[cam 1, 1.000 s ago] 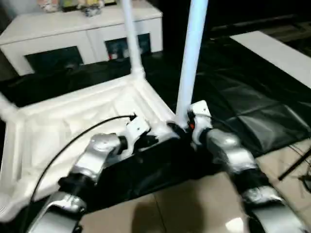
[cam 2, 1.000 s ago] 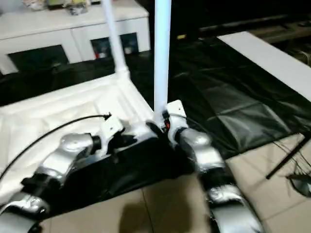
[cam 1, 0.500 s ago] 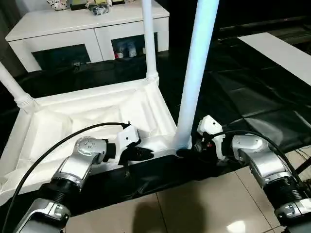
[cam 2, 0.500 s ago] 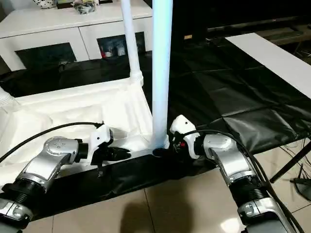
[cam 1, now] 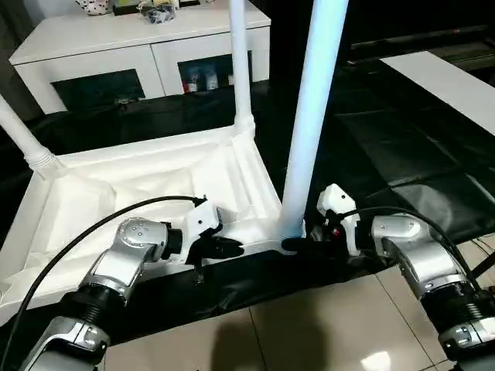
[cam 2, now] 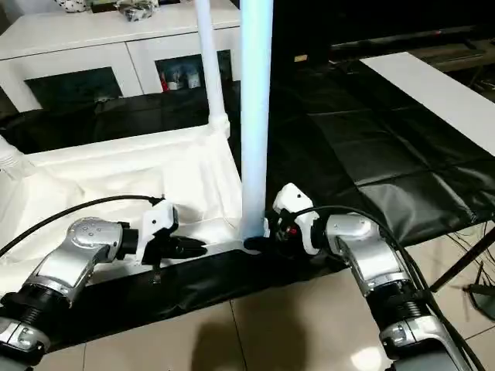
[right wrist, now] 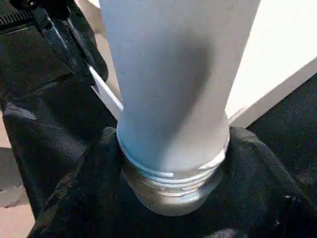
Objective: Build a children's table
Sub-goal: Rotate leg to tighten
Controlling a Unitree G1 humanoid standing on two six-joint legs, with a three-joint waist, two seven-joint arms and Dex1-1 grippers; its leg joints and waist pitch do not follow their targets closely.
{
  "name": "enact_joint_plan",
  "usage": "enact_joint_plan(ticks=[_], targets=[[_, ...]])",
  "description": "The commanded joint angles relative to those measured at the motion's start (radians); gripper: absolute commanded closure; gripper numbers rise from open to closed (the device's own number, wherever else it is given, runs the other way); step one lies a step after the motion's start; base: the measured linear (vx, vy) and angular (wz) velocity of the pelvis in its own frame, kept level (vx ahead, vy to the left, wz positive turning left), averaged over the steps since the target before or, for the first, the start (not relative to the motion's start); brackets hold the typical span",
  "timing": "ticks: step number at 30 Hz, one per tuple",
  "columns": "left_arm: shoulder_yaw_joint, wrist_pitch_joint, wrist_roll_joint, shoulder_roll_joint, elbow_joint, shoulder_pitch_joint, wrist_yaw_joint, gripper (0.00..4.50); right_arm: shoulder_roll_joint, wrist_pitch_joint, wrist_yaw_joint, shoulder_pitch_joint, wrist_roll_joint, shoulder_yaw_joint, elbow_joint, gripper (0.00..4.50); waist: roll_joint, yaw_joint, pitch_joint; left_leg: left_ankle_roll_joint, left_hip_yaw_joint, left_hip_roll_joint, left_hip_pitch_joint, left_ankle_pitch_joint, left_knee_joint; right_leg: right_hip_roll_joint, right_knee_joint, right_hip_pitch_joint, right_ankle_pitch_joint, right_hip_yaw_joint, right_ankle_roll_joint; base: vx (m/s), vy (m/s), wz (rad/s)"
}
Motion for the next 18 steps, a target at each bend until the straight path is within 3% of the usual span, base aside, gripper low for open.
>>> enact_joint_plan(ticks=[1,5,7,9,14,18], targets=[[-0.008,-0.006,0.002,-0.005,0.004,0.009,0.019,4.5,0.038,-0.003,-0.02,-0.001,0.006,0.0,-0.005,1.8,-0.019,0.002,-0.059,0.078,-0.012,0.038,0.019,-0.227,-0.069,-0.024,-0.05,0.042,-0.171,0.017,-0.259,0.0,0.0,0.0],[-0.015,-0.016,0.057,-0.026,0.052,-0.014,0.117,4.5,0.097,-0.023,-0.201,-0.03,-0.045,-0.032,0.092,1.8,-0.018,-0.004,-0.054,0.06,-0.013,0.036,0.019,-0.259,-0.073,-0.026,-0.055,0.037,-0.222,0.018,-0.251,0.0,0.0,0.0],[-0.008,-0.004,0.081,-0.06,0.092,-0.037,0.206,4.5,0.15,-0.02,-0.334,-0.043,-0.053,-0.064,0.141,1.8,-0.019,-0.016,-0.049,0.016,-0.018,0.032,0.021,-0.326,-0.08,-0.026,-0.064,0.035,-0.325,0.017,-0.219,0.0,0.0,0.0],[0.011,0.029,0.081,-0.121,0.119,-0.065,0.301,4.5,0.232,0.013,-0.502,-0.054,-0.043,-0.116,0.176,1.81,-0.018,-0.022,-0.048,-0.007,-0.022,0.032,0.026,-0.374,-0.084,-0.026,-0.071,0.031,-0.375,0.017,-0.194,0.0,0.0,0.0],[0.036,0.064,0.089,-0.218,0.179,-0.126,0.472,4.5,0.344,0.023,-0.742,-0.091,-0.031,-0.194,0.258,1.81,-0.016,-0.04,-0.05,-0.02,-0.024,0.027,0.025,-0.399,-0.085,-0.023,-0.074,0.027,-0.354,0.018,-0.19,0.0,0.0,0.0],[0.064,0.077,0.089,-0.315,0.222,-0.174,0.611,4.5,0.434,-0.011,-0.921,-0.149,-0.002,-0.262,0.366,1.81,-0.013,-0.038,-0.055,-0.006,-0.024,0.026,0.026,-0.379,-0.082,-0.027,-0.076,0.028,-0.327,0.018,-0.192,0.0,0.0,0.0]])
